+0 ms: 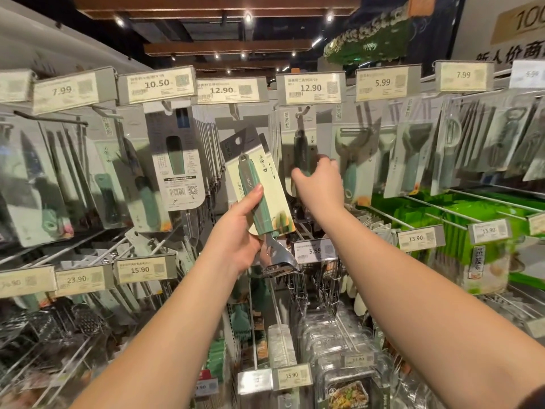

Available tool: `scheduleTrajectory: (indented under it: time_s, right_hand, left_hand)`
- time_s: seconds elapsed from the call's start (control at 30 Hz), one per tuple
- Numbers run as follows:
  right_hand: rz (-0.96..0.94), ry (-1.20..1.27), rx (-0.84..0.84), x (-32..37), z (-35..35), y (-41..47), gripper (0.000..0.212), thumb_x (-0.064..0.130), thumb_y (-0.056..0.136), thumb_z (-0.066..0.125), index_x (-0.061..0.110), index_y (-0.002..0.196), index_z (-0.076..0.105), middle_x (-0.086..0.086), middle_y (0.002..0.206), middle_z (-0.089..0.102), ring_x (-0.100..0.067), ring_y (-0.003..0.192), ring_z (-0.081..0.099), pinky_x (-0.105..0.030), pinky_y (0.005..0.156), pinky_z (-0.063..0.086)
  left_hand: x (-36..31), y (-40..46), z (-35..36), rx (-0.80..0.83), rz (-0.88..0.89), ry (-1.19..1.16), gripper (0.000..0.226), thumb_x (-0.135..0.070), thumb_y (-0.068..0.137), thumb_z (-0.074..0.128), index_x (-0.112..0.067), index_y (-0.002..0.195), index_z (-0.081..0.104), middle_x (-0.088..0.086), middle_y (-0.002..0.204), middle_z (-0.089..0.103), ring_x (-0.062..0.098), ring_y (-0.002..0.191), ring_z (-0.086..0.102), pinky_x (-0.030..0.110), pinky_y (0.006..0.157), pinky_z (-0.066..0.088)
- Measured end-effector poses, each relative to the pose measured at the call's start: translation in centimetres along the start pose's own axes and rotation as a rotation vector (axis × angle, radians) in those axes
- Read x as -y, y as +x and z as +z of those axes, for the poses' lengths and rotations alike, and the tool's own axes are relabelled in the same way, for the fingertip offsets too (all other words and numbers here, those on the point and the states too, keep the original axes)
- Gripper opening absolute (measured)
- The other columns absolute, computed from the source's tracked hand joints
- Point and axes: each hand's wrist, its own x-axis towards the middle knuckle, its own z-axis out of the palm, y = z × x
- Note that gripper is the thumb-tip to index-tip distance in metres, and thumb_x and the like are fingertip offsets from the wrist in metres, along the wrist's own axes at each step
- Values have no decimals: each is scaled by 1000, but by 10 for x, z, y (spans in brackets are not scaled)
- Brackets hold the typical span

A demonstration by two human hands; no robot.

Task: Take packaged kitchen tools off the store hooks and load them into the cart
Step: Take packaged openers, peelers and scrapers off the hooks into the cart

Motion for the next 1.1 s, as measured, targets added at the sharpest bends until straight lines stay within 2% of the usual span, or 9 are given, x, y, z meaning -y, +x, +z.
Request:
scheduleTrajectory:
  time_s: [0.27, 0.37, 0.47, 0.63, 0.73, 0.83, 0.93, 1.03, 1.1]
  right_hand:
    - [23, -7, 16, 2, -1, 0, 47, 38, 91, 61, 6, 123, 51, -8, 126, 47, -26, 100, 58, -40, 80, 52]
    - [16, -35, 29, 0, -9, -5, 74, 50, 91, 61, 5, 145, 38, -11, 145, 41, -29, 126, 50, -44, 99, 48]
    - [-25, 19, 33, -3, -29, -25, 71, 55, 93, 56, 13, 148, 37, -6, 145, 45, -22, 130, 46, -49, 109, 41]
    - [-108, 289, 238, -2, -61, -101, 42, 40, 97, 60, 25, 134, 48, 13, 109, 58, 7, 90, 58, -9, 77, 49]
    - [-166, 283, 312, -6, -59, -135, 47, 39, 93, 65, 28, 136, 48, 17, 120, 56, 12, 99, 54, -5, 81, 42]
    - [-216, 146, 369, -13, -54, -149, 64, 42, 90, 69, 25, 146, 43, 18, 131, 45, 9, 110, 43, 5, 82, 29]
    - [-233, 81, 441, -18, -51, -156, 79, 47, 86, 72, 25, 153, 34, 13, 144, 41, 5, 121, 38, -3, 91, 26]
    - [-215, 38, 494, -23, -50, -163, 87, 51, 84, 73, 26, 155, 30, 11, 153, 39, -4, 135, 38, -16, 98, 27]
    - [-198, 40, 517, -26, -50, -168, 86, 52, 83, 74, 26, 154, 33, 11, 149, 43, -5, 133, 42, -18, 99, 32]
  left_hand:
    - [-2, -5, -1, -5, -8, -17, 19, -31, 92, 67, -19, 105, 70, -2, 84, 75, 20, 74, 70, 28, 49, 53]
    - [0, -6, -4, -9, 5, -24, 17, -29, 91, 68, -19, 105, 70, -4, 80, 76, 22, 84, 71, 39, 69, 58]
    - [0, -10, -5, -9, 16, 25, 26, -30, 91, 68, -18, 114, 69, -6, 81, 77, 25, 92, 70, 51, 88, 55]
    - [10, -20, -3, -27, 15, 90, 40, -33, 89, 70, -18, 126, 64, -13, 81, 77, 13, 87, 70, 39, 82, 47]
    - [22, -28, 1, -66, -23, 120, 39, -34, 88, 72, -18, 123, 65, -12, 81, 77, 9, 76, 70, 42, 91, 45]
    - [34, -37, 2, -116, -74, 117, 46, -39, 84, 76, -21, 126, 65, -7, 101, 78, 18, 98, 70, 47, 100, 42]
    - [44, -47, 1, -195, -106, 101, 42, -41, 87, 74, -24, 125, 65, -7, 108, 76, 17, 102, 66, 37, 80, 43]
    - [49, -62, 0, -228, -124, 74, 24, -41, 97, 60, -25, 112, 70, -5, 99, 76, 14, 71, 65, 28, 59, 39]
    - [53, -72, -3, -230, -115, 33, 27, -37, 103, 46, -24, 106, 70, -1, 92, 78, 16, 66, 71, 30, 67, 50]
